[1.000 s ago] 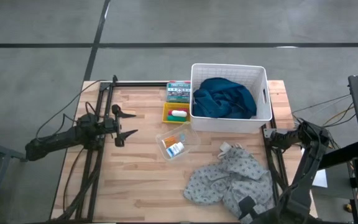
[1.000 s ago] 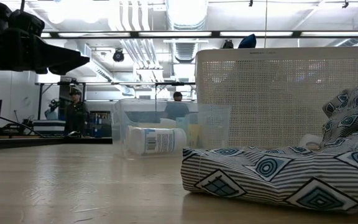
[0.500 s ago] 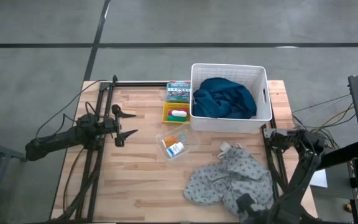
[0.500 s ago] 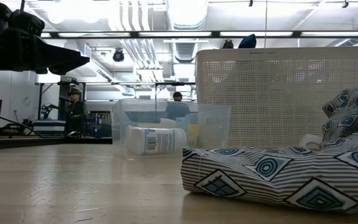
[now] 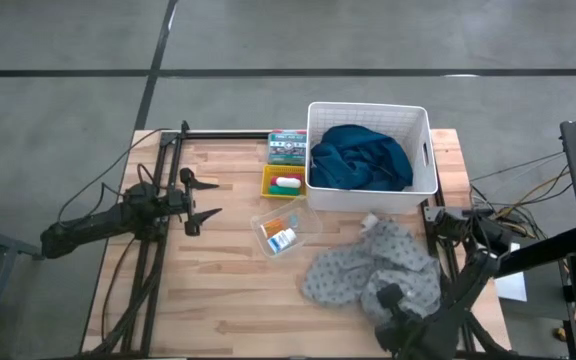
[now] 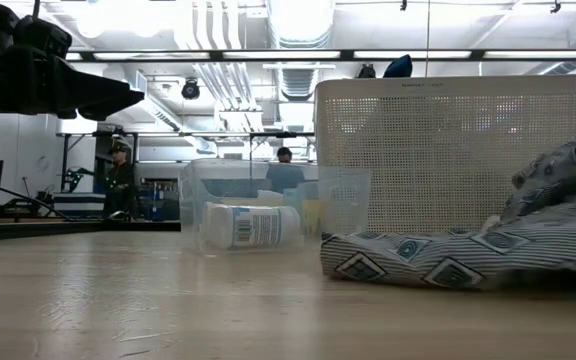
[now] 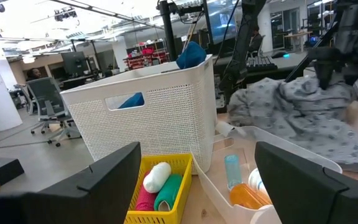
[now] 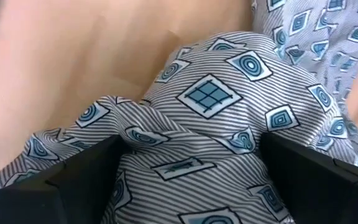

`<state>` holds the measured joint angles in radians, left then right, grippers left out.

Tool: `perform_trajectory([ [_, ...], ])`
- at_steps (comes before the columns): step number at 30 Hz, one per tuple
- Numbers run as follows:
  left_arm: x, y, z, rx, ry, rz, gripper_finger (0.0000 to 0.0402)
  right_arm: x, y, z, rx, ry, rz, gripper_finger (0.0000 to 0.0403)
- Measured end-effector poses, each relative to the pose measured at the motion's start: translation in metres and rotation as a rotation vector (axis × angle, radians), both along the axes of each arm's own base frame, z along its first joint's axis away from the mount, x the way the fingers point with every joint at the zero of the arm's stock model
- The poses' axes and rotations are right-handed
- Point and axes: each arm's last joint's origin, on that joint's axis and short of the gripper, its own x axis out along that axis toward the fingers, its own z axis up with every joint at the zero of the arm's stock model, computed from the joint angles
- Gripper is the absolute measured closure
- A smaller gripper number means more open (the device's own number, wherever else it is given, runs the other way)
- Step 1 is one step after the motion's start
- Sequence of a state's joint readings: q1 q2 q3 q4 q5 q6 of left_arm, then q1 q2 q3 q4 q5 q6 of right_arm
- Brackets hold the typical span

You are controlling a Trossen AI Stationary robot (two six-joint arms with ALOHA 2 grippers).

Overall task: Pick & Place Medicine items
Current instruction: Put the gray patient gown into the white bin

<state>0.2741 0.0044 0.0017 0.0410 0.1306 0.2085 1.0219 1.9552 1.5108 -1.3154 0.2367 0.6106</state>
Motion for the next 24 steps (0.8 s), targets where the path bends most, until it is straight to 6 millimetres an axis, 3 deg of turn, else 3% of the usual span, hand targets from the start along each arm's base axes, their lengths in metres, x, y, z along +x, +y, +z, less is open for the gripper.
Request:
perform_trajectory([
  [15, 0.0, 0.0, 0.0, 0.0, 0.0, 0.0, 0.0081, 0.022, -0.045, 0.009, -0.205, 0.144, -0.114, 0.0023],
  [20, 0.0, 0.0, 0.0, 0.0, 0.0, 0.0, 0.0081, 0.031, -0.051, 0.012, -0.191, 0.138, -0.15, 0.0023],
  [24, 0.0, 0.0, 0.0, 0.0, 0.0, 0.0, 0.0081, 0.036, -0.05, 0.028, -0.127, 0.105, -0.199, 0.0023],
])
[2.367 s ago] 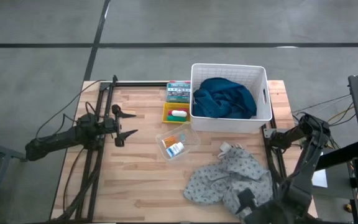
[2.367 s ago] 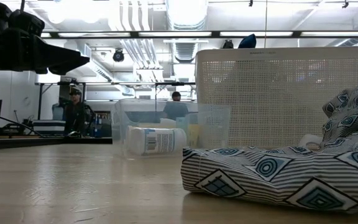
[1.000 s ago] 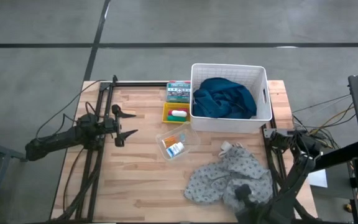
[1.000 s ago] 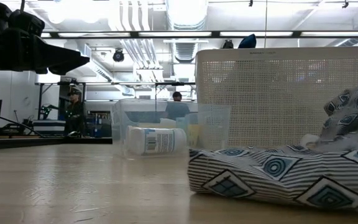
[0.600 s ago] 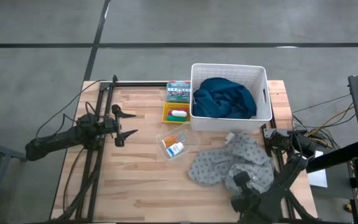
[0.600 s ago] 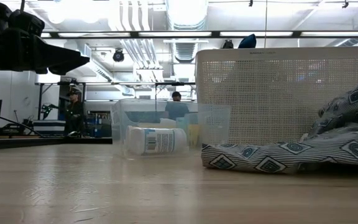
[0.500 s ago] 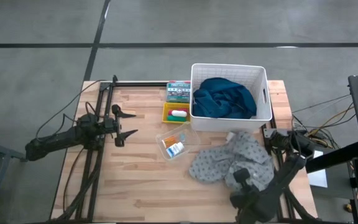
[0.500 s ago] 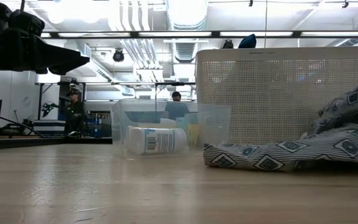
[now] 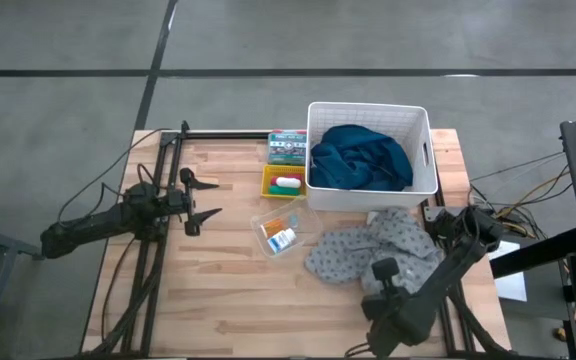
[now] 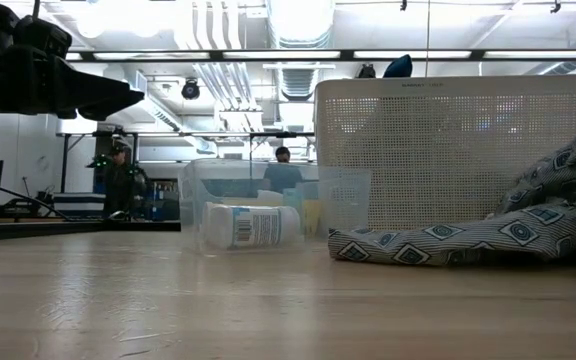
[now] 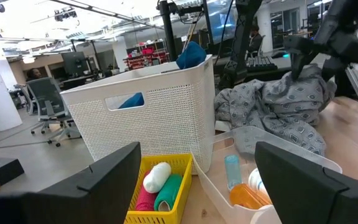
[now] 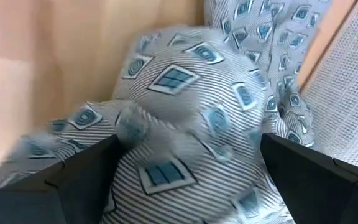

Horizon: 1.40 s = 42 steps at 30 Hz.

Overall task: Pick & Place Medicine items
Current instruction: Put the gray patient gown into the white bin

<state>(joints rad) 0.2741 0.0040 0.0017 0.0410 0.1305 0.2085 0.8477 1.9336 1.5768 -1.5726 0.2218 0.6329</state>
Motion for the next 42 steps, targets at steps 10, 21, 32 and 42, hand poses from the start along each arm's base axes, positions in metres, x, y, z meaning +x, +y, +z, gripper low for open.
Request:
perform_trajectory([
  [10, 0.0, 0.0, 0.0, 0.0, 0.0, 0.0, 0.0081, 0.008, 0.014, 0.061, 0.28, -0.103, -0.078, 0.0023],
  [21, 0.0, 0.0, 0.0, 0.0, 0.0, 0.0, 0.0081, 0.012, 0.037, 0.046, 0.294, -0.035, -0.16, 0.0023],
  [32, 0.0, 0.0, 0.0, 0.0, 0.0, 0.0, 0.0081, 0.006, 0.027, -0.027, 0.03, 0.098, -0.123, 0.0023],
  [42, 0.0, 0.0, 0.0, 0.0, 0.0, 0.0, 0.0081, -0.005, 0.004, -0.065, -0.156, 0.168, -0.079, 0.0023],
])
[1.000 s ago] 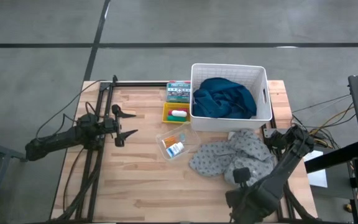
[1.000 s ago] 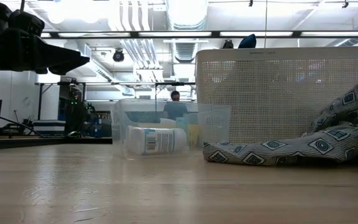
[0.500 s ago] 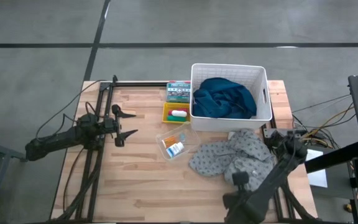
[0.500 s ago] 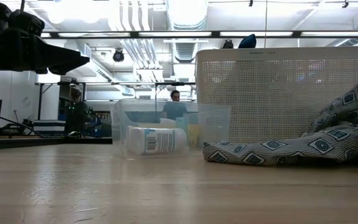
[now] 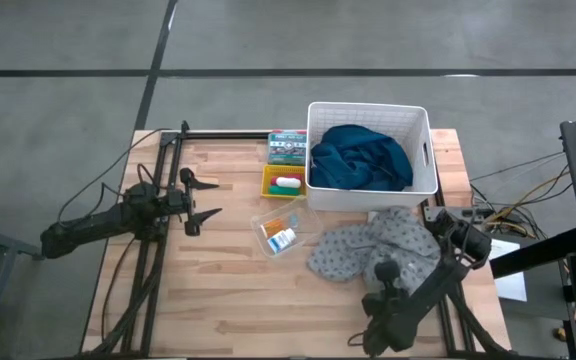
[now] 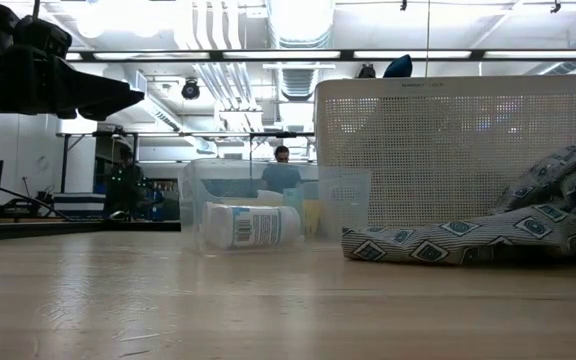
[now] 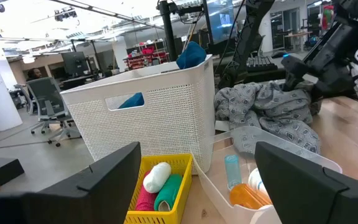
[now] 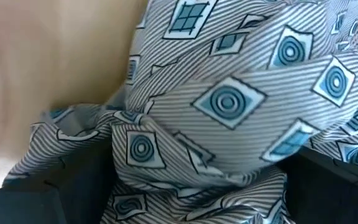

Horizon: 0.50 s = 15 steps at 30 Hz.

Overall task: Pick & Place Medicine items
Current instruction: Put the gray patient gown into the white bin

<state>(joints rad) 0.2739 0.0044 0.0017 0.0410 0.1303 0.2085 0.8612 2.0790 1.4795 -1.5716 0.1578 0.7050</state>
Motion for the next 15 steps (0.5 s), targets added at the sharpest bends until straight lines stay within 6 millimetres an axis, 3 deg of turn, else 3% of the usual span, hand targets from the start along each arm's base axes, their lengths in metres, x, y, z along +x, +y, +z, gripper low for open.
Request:
perform_trajectory([
  [15, 0.0, 0.0, 0.0, 0.0, 0.0, 0.0, 0.0081, 0.005, -0.031, -0.019, -0.064, 0.064, -0.068, 0.0023],
])
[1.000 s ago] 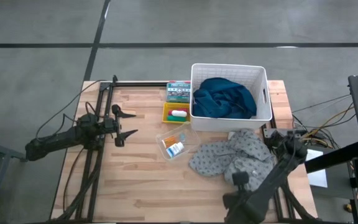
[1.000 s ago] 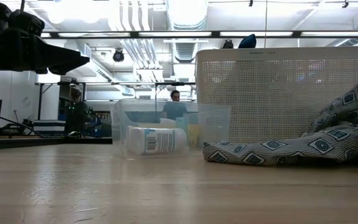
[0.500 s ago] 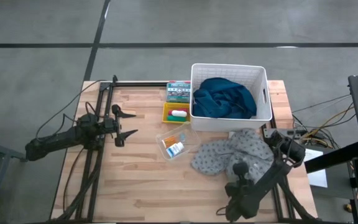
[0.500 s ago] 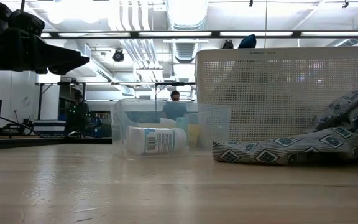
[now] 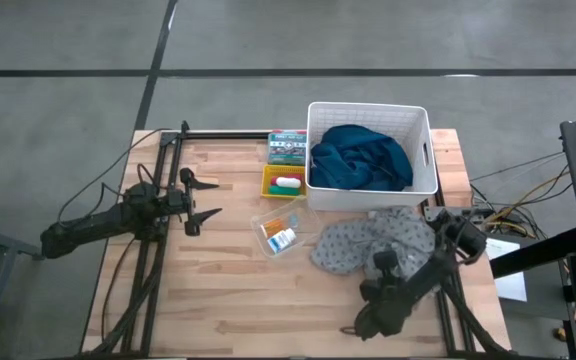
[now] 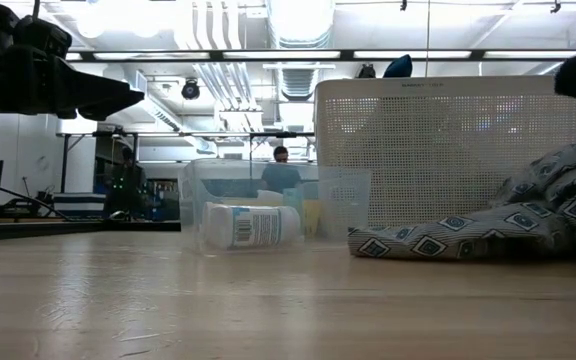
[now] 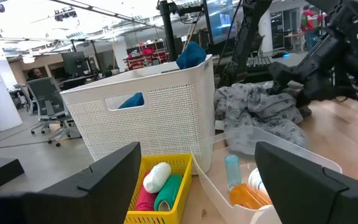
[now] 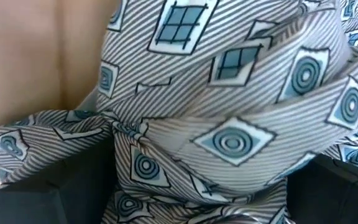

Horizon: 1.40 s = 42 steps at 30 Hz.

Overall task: Pick & Place Medicine items
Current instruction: Put the gray patient gown into the white bin

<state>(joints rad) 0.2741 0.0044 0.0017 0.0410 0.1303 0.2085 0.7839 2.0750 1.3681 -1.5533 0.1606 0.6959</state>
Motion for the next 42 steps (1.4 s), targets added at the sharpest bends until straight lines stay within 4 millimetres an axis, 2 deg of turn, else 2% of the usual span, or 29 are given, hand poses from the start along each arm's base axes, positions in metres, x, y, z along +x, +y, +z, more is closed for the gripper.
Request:
perform_trajectory([
  [7, 0.0, 0.0, 0.0, 0.0, 0.0, 0.0, 0.0081, 0.0, -0.014, -0.022, 0.005, -0.026, 0.053, 0.0023],
  [13, 0.0, 0.0, 0.0, 0.0, 0.0, 0.0, 0.0081, -0.003, -0.024, -0.03, -0.017, -0.006, 0.044, 0.0023],
  [20, 0.0, 0.0, 0.0, 0.0, 0.0, 0.0, 0.0081, -0.002, -0.032, -0.029, -0.064, 0.031, 0.024, 0.0023],
  [27, 0.0, 0.0, 0.0, 0.0, 0.0, 0.0, 0.0081, 0.005, -0.036, -0.028, -0.026, 0.057, 0.047, 0.0023],
  [35, 0.0, 0.0, 0.0, 0.0, -0.001, 0.0, 0.0081, 0.015, -0.032, -0.022, -0.003, 0.018, 0.058, 0.0023],
  [42, 0.0, 0.0, 0.0, 0.0, 0.0, 0.0, 0.0081, 0.017, -0.031, -0.02, 0.034, 0.053, 0.105, 0.0023],
])
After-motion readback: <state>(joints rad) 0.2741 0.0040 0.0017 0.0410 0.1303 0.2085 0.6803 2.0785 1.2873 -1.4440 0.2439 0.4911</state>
